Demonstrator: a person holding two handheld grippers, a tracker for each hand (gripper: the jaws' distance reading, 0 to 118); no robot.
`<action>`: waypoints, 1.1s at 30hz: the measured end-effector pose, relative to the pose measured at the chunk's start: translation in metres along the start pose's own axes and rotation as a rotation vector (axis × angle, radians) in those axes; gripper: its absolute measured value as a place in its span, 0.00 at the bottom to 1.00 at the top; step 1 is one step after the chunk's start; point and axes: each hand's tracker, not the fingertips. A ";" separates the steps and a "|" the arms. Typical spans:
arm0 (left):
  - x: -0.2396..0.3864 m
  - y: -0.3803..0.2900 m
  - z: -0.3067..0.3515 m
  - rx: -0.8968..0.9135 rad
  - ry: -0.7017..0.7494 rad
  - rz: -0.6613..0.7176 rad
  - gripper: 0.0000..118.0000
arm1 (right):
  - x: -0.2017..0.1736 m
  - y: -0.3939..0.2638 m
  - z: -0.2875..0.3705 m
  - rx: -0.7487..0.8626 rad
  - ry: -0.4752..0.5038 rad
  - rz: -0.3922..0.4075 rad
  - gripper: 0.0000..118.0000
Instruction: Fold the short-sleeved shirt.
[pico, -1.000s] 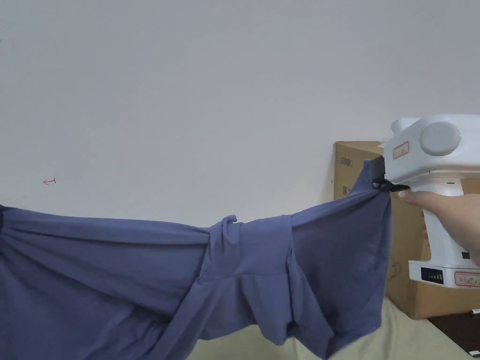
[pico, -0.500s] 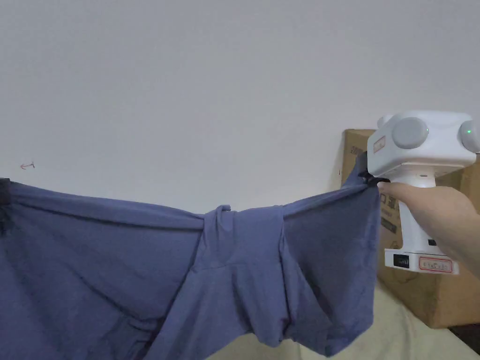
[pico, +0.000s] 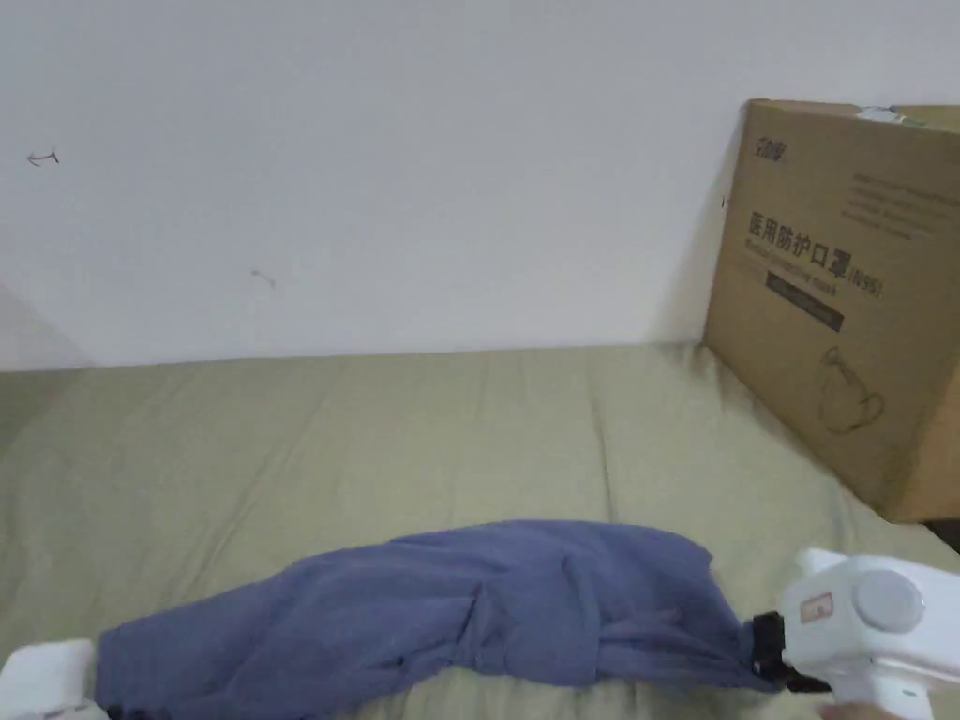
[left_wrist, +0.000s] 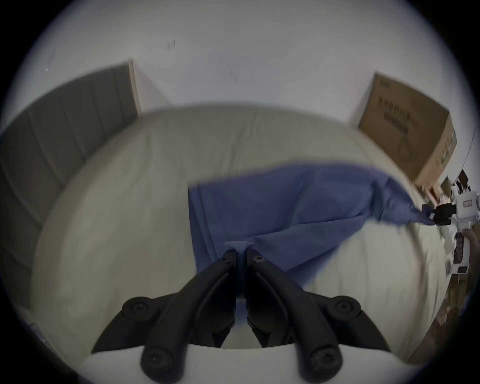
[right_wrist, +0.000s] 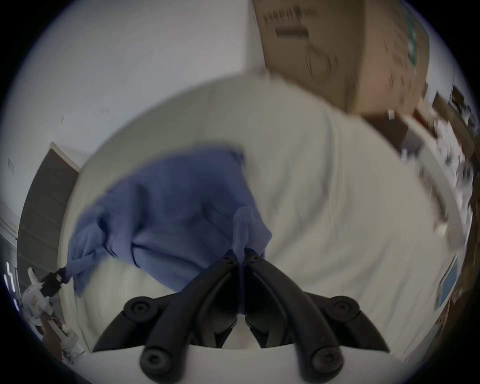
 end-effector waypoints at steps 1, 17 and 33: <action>-0.005 -0.028 0.005 -0.005 -0.028 0.026 0.05 | 0.017 -0.024 -0.003 -0.014 0.013 -0.003 0.02; -0.074 -0.143 0.124 -0.028 -0.083 0.047 0.05 | 0.101 -0.188 0.122 -0.055 0.076 -0.026 0.02; -0.044 -0.122 0.266 0.360 -0.196 0.223 0.96 | 0.024 -0.197 0.280 0.423 0.226 -0.063 0.79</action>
